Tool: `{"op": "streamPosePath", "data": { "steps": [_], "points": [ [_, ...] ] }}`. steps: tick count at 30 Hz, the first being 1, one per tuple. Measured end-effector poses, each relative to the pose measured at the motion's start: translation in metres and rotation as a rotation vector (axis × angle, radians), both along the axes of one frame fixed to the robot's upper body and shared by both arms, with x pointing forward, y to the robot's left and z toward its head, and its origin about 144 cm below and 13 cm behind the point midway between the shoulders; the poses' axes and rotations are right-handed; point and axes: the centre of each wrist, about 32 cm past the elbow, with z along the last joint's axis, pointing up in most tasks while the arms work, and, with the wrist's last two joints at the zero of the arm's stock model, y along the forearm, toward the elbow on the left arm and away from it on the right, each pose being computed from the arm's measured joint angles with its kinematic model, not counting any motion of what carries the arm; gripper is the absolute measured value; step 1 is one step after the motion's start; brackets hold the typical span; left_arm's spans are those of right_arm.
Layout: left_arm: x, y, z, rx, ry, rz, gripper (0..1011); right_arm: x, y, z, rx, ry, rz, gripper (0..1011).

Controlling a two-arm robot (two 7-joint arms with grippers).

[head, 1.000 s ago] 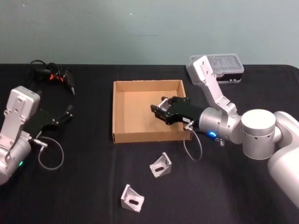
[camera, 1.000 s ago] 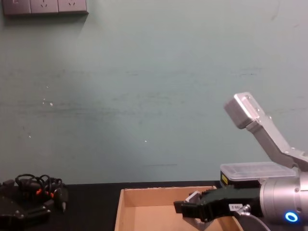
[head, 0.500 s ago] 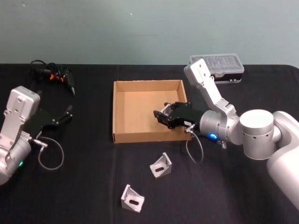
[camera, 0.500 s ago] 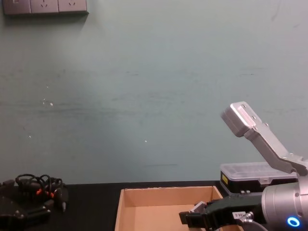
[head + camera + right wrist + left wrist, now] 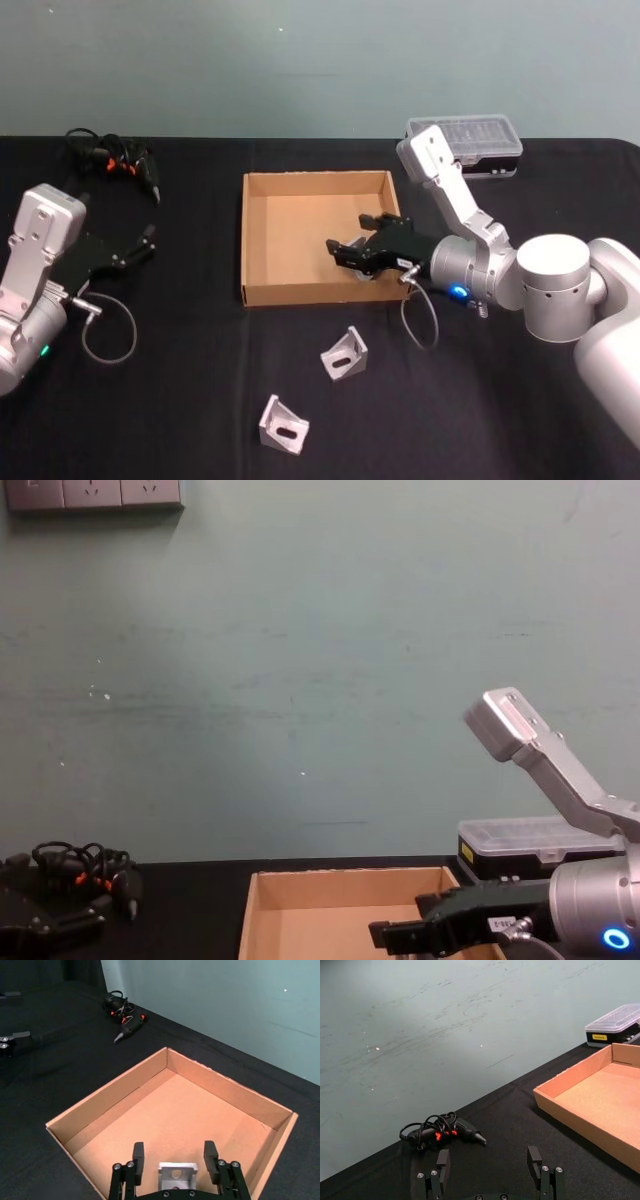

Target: Use one hand to pick up the angle iron from the table and place it into the box.

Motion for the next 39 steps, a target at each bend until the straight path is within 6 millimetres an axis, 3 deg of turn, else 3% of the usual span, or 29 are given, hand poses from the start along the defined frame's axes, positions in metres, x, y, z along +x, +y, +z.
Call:
{"op": "streamPosePath", "data": {
  "steps": [7,11,20,31,39],
  "points": [
    [0.000,0.000,0.000,0.000,0.000,0.000,1011,-0.006,-0.006,0.003,0.008,-0.030,-0.014,935],
    [0.000,0.000,0.000,0.000,0.000,0.000,1011,-0.011,-0.011,0.007,0.015,-0.058,-0.023,1000],
    [0.000,0.000,0.000,0.000,0.000,0.000,1011,-0.033,-0.023,0.022,0.036,-0.131,-0.026,1002],
    [0.000,0.000,0.000,0.000,0.000,0.000,1011,-0.088,-0.028,0.043,0.105,-0.180,-0.033,1002],
    [0.000,0.000,0.000,0.000,0.000,0.000,1011,-0.121,-0.023,0.045,0.140,-0.126,-0.036,1002]
  ]
}}
